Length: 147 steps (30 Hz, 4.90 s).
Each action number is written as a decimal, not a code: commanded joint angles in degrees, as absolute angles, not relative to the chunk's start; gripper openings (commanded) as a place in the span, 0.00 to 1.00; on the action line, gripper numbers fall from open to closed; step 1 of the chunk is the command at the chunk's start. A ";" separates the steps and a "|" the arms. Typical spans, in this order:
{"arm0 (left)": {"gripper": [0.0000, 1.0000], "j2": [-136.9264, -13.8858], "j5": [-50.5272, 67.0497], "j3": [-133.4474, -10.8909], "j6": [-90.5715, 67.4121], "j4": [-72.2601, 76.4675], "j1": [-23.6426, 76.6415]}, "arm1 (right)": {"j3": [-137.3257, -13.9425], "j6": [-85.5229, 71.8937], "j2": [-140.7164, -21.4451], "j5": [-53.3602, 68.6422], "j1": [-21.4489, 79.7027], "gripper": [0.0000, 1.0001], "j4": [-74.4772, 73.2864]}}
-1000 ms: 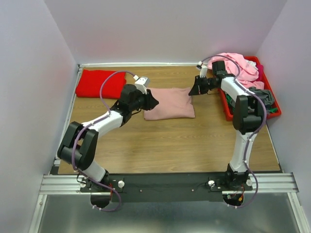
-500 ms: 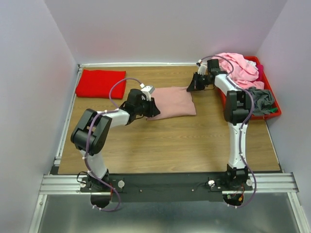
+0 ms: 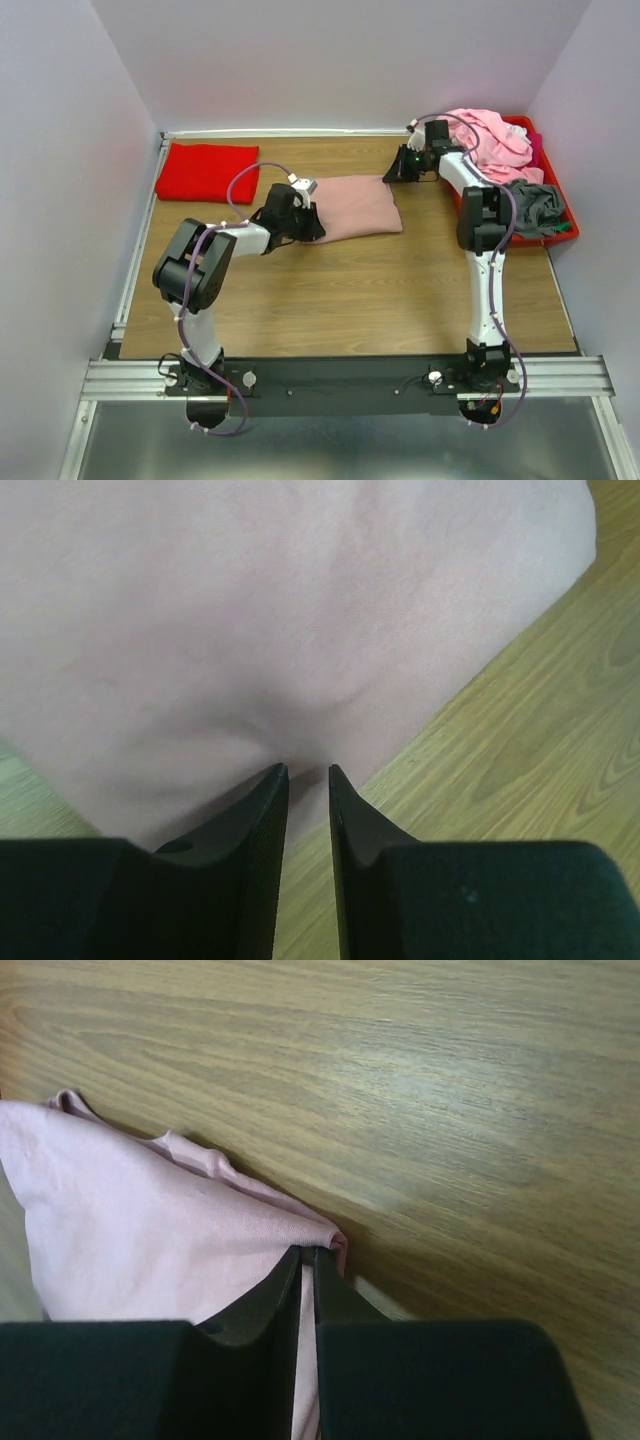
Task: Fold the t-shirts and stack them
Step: Fold the tshirt
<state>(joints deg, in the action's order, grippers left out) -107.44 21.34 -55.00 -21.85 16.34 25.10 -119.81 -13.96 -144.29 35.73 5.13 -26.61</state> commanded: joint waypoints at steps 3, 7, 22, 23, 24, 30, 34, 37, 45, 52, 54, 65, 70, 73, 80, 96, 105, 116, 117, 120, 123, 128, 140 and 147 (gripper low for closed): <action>0.39 -94.76 8.89 -53.44 -19.16 14.59 23.30 | -119.45 -8.72 -139.24 33.66 4.83 0.25 -26.37; 0.75 -88.87 6.59 -51.69 -22.22 13.80 18.65 | -112.97 -2.91 -129.04 34.10 4.83 0.46 -26.80; 0.72 -109.42 25.75 -61.08 -26.81 11.78 11.16 | -69.90 18.01 -88.16 41.64 4.92 1.00 -27.51; 0.72 -110.21 26.01 -62.13 -26.81 11.69 11.16 | -67.87 19.58 -86.33 43.75 4.83 1.00 -27.16; 0.76 -111.00 26.10 -62.83 -26.81 11.43 11.16 | -66.20 20.30 -85.44 44.20 4.83 1.00 -26.90; 0.77 -118.81 26.37 -71.34 -28.73 5.30 11.25 | -61.88 22.06 -81.92 47.71 4.57 1.00 -25.75; 0.76 -125.84 24.26 -78.48 -29.70 -2.45 12.21 | -60.82 23.29 -81.56 48.16 4.13 1.00 -25.58; 0.75 -127.26 24.43 -79.89 -30.67 -2.81 12.92 | -60.47 23.29 -81.30 48.51 3.43 1.00 -25.66; 0.21 -129.46 32.07 -80.95 -29.53 -1.15 13.10 | -60.47 23.29 -81.12 47.46 2.02 1.00 -25.75; 0.02 -126.22 39.12 -83.40 -24.09 1.24 12.92 | -60.47 23.03 -80.95 47.29 1.23 1.00 -25.75; 0.00 -122.88 33.07 -85.34 -20.49 -2.97 12.74 | -60.38 22.94 -80.95 47.20 0.79 1.00 -25.66; 0.00 -114.52 -8.25 -94.30 -9.23 -21.97 13.27 | -60.56 22.76 -81.39 47.11 0.44 1.00 -25.75; 0.00 -114.26 -15.72 -98.78 -6.07 -25.84 13.27 | -60.47 22.85 -81.56 46.93 0.44 1.00 -25.66; 0.00 -113.91 -19.68 -101.42 -4.22 -27.24 13.27 | -60.47 22.85 -81.74 47.20 0.35 1.00 -25.75; 0.00 -116.54 -27.59 -109.85 -0.53 -31.11 13.18 | -60.47 22.50 -81.91 48.08 0.44 1.00 -25.75; 0.00 -117.33 -35.24 -118.73 4.48 -33.74 13.36 | -60.64 22.15 -81.56 48.34 0.35 1.00 -25.66; 0.00 -116.01 -37.88 -118.91 7.56 -32.34 13.36 | -60.56 22.06 -81.65 48.60 0.44 1.00 -25.75; 0.00 -117.07 -40.08 -121.20 10.37 -31.47 13.10 | -60.64 21.97 -81.74 48.87 0.44 1.00 -25.84; 0.00 -117.07 -40.08 -121.03 10.63 -31.46 13.01 | -60.56 21.97 -81.74 48.87 0.44 1.00 -25.84; 0.00 -117.16 -40.08 -120.67 10.98 -31.03 12.57 | -60.47 22.06 -81.65 48.87 0.44 1.00 -25.84; 0.00 -117.25 -40.34 -120.94 11.60 -30.24 12.04 | -60.47 21.97 -81.65 48.95 0.35 1.00 -25.75; 0.00 -117.33 -40.96 -122.52 12.74 -29.09 11.78 | -60.47 21.97 -81.74 48.96 0.44 1.00 -25.75; 0.00 -113.74 -36.21 -118.66 10.64 -29.53 12.39 | -60.47 22.06 -81.65 48.60 0.44 1.00 -25.84; 0.00 -108.46 -35.42 -112.42 9.93 -28.48 13.01 | -60.47 22.06 -81.83 48.69 0.44 1.00 -25.84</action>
<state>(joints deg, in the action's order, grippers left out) -114.26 -36.38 -113.82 10.83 -30.87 12.51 -61.30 22.37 -82.06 47.44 0.73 -26.41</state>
